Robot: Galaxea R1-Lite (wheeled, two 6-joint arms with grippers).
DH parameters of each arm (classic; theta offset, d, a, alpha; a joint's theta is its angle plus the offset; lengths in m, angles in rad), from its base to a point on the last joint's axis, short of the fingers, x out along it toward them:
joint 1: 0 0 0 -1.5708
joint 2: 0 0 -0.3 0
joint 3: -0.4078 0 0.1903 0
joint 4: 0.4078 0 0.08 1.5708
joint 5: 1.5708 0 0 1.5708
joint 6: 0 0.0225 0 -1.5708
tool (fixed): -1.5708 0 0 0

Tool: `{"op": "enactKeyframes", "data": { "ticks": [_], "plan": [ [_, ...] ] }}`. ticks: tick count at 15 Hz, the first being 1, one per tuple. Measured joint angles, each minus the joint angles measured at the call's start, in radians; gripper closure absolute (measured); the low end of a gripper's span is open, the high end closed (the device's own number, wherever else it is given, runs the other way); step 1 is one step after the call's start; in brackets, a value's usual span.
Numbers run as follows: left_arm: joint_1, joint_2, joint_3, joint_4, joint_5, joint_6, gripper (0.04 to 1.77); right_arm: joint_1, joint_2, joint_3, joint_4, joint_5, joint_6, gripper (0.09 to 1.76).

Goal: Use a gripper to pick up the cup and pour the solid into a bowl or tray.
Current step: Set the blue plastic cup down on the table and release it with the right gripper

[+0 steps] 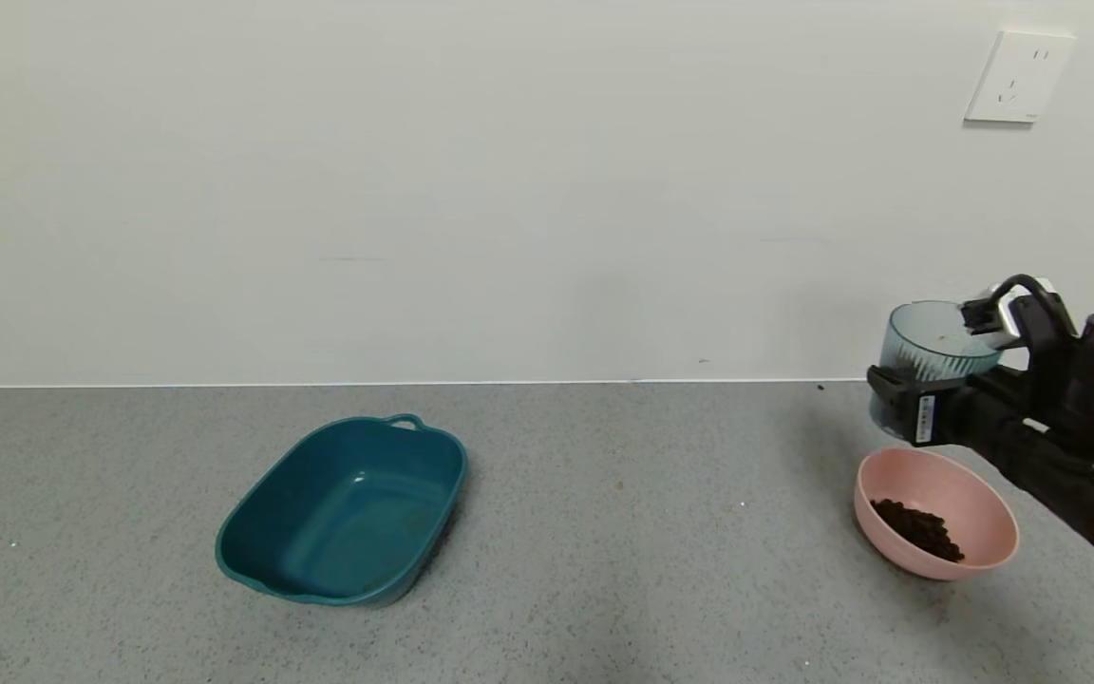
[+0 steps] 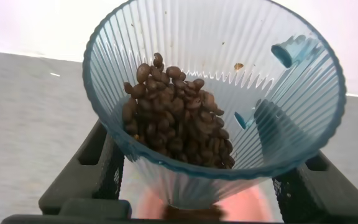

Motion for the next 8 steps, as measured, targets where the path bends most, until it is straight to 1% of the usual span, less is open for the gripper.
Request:
{"op": "enactKeyframes", "data": {
  "ticks": [5,8],
  "plan": [
    [0.000,0.000,0.000,0.000,0.000,0.000,0.06,0.266,0.110,-0.128,-0.007,-0.238,0.205,0.50],
    [0.000,0.000,0.000,0.000,0.000,0.000,0.06,0.365,0.201,-0.200,-0.013,-0.302,0.260,0.50]
  ]
}}
